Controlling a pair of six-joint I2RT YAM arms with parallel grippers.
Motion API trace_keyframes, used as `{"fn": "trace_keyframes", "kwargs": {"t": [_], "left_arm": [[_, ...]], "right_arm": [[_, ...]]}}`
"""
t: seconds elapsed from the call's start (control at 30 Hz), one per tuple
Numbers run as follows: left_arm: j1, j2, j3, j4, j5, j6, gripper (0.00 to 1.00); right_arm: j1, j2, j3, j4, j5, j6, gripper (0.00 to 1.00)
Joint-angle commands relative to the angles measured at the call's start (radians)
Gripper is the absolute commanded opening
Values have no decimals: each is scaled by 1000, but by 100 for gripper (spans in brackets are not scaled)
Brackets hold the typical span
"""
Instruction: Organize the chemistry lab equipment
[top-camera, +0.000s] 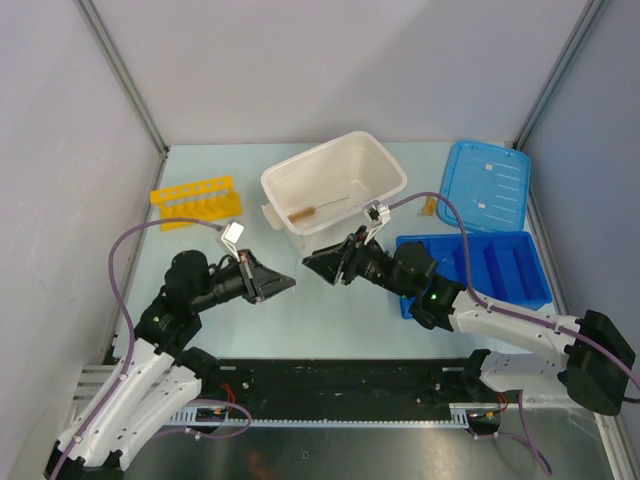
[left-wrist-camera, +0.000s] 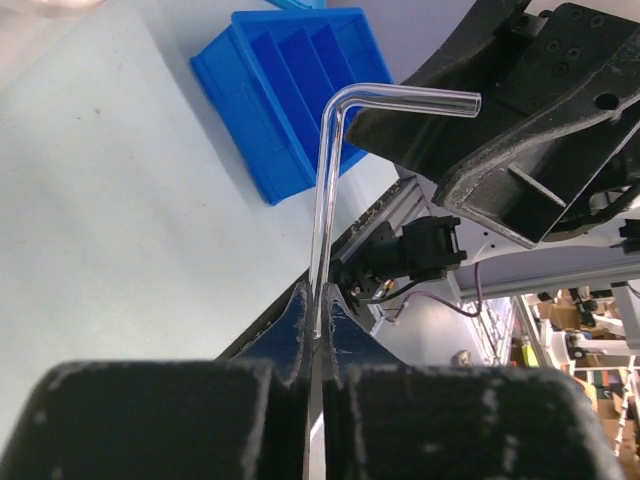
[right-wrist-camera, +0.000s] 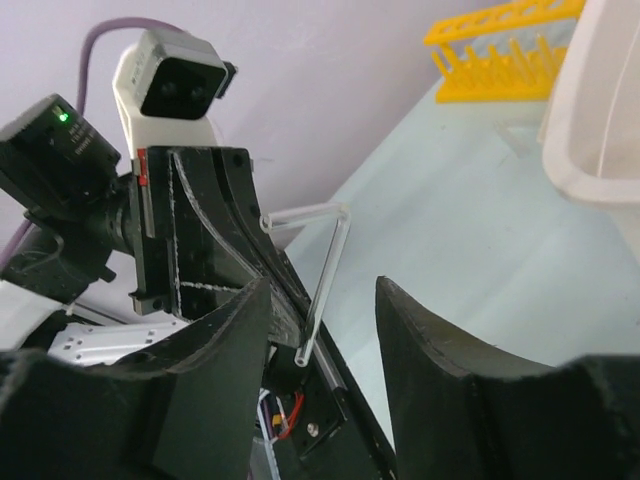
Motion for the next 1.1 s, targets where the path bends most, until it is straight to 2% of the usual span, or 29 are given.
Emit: {"fn": "trace_keyframes", "kwargs": {"t": [0.0,0.2,0.43,0.83,0.97,1.07], "left_arm": [[-24,-10,30,73,-3,-40,0],[-44,-13,21,85,-27,-59,0],[-65,-13,14,103,-39,-70,0],[-76,10,5,121,-38,-64,1],[-76,22,-3,123,-44,-56,7],[-77,32,-11,127,-47,-52,11]], "right_arm": [[7,20,-9,137,-1,20,53],[8,60,-9,183,-10,41,52],[8,99,-9,224,-17,68,47],[7,153,-9,294,-48,113,19],[-2,148,-9,281,-46,116,9],[-12,147,-9,267,-46,119,4]]}}
